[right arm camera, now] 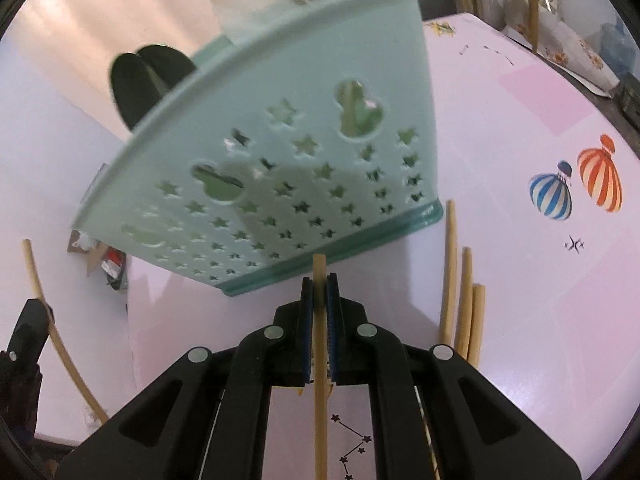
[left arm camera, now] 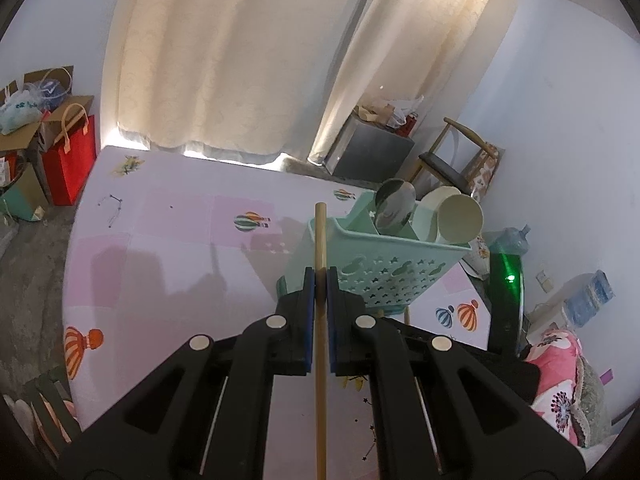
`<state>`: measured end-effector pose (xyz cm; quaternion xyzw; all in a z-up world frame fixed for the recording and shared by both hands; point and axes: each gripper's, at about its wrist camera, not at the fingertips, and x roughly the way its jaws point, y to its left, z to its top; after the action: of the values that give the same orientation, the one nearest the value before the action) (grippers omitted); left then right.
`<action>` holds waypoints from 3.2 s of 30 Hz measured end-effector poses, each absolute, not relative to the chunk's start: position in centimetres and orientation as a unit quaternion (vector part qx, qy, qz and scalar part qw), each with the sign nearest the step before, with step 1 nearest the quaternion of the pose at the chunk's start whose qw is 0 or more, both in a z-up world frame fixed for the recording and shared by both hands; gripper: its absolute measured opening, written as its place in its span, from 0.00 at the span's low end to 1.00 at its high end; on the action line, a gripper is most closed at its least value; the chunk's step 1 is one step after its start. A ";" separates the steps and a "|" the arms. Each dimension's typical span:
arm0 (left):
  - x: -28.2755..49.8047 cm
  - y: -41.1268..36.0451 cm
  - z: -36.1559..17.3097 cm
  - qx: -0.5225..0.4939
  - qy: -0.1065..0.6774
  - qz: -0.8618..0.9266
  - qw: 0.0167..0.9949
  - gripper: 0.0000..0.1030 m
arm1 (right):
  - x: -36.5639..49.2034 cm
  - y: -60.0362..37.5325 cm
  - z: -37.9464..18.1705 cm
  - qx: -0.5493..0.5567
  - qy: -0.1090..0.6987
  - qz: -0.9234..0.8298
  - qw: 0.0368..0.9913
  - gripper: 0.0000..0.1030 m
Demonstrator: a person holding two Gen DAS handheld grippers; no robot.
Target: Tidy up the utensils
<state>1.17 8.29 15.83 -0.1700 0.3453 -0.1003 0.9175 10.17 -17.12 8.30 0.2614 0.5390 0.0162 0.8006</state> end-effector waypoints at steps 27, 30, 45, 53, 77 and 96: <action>4.1 8.4 23.8 -0.219 0.190 -0.130 0.948 0.04 | 10.5 -23.7 20.5 0.336 0.339 0.051 0.877 0.06; 5.3 8.2 26.7 -0.209 0.148 -0.121 0.959 0.04 | 11.6 -25.1 23.2 0.339 0.301 0.057 0.890 0.06; 12.3 3.0 22.7 -0.096 0.087 -0.043 0.991 0.04 | 16.7 -28.0 26.1 0.352 0.246 0.050 0.902 0.06; 10.3 3.7 18.6 -0.072 0.128 -0.058 0.987 0.04 | 21.7 -24.4 25.1 0.345 0.238 0.077 0.905 0.06; 7.3 7.1 17.3 -0.142 0.181 -0.057 0.972 0.23 | 20.8 -13.7 20.1 0.197 0.212 0.121 0.949 0.08; 3.2 5.8 19.9 -0.118 0.203 -0.044 0.971 0.49 | 18.4 -19.0 23.9 0.234 0.265 0.129 0.926 0.33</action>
<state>3.20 5.79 19.87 -0.1175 0.2029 -0.0439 0.9711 18.42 -18.99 23.86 0.2336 0.2653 0.1292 0.9265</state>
